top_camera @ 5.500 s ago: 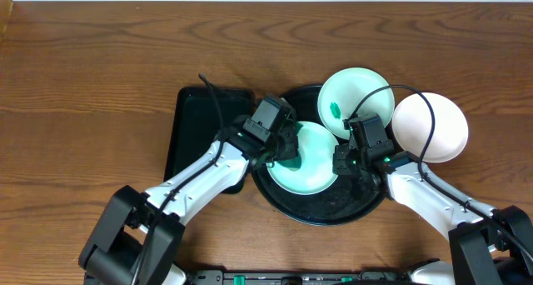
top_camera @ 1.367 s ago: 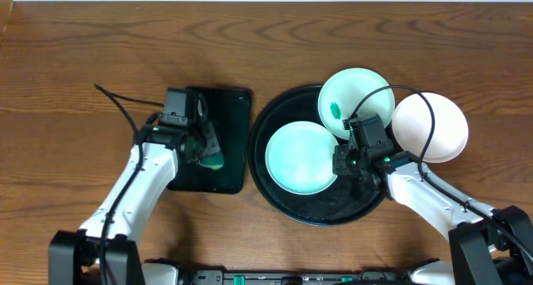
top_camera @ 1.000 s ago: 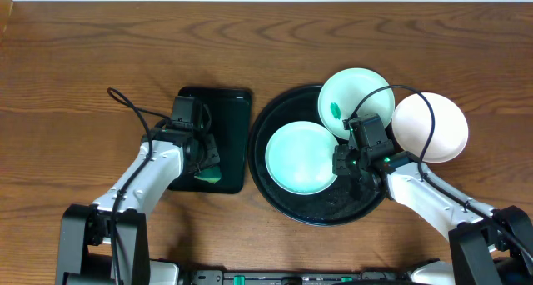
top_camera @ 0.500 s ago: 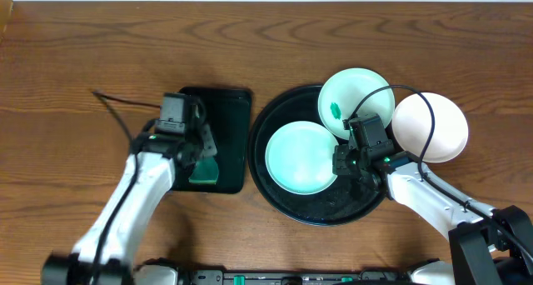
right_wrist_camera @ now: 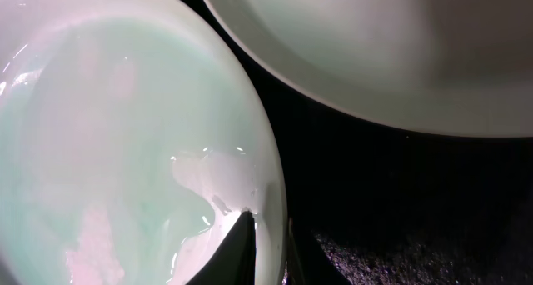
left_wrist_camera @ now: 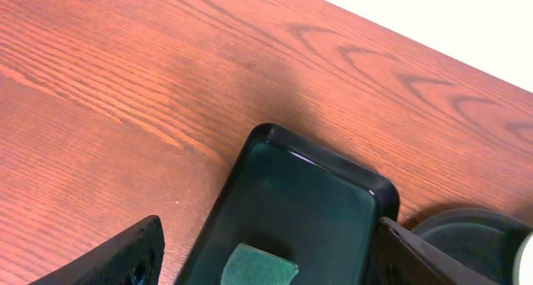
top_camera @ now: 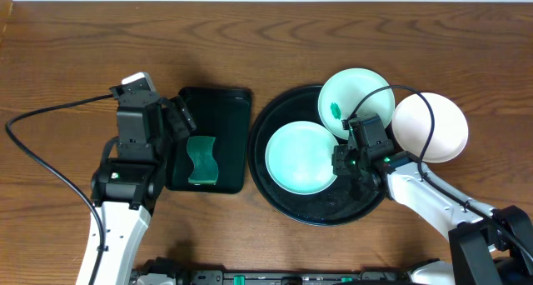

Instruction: Clean dirty plates on tray and stack at the side

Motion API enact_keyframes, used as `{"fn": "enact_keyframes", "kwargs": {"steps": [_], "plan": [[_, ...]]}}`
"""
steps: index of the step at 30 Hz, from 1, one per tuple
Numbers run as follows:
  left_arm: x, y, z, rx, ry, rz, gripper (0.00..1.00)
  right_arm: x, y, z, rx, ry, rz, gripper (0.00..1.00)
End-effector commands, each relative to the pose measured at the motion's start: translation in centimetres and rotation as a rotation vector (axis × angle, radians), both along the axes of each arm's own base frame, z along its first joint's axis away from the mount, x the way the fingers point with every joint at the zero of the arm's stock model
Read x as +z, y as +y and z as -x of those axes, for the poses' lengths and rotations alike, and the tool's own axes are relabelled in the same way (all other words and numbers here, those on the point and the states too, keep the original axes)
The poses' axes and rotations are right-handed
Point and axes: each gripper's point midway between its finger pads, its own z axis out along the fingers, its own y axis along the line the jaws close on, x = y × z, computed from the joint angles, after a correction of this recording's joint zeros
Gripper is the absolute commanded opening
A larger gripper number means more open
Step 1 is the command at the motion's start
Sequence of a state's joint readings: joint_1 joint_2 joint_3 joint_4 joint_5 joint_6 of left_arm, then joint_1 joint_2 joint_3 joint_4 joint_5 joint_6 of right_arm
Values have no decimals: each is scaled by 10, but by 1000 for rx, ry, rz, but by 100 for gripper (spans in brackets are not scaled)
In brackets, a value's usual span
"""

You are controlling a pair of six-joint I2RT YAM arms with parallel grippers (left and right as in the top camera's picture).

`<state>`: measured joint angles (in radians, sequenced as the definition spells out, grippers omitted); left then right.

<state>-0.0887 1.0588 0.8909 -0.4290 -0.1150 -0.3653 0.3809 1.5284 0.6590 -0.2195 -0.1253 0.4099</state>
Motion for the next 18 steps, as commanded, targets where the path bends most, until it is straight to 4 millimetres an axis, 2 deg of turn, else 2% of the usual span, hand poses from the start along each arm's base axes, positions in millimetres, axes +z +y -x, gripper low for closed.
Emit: {"fn": "enact_keyframes", "kwargs": {"steps": [1, 5, 18], "plan": [[8, 7, -1, 27, -15, -26, 80, 1, 9, 6, 30, 19, -42, 11], [7, 7, -1, 28, -14, -25, 80, 0, 8, 6, 25, 16, -33, 14], [7, 7, -1, 28, -14, -26, 81, -12, -5, 2, -10, 18, 39, 9]]}}
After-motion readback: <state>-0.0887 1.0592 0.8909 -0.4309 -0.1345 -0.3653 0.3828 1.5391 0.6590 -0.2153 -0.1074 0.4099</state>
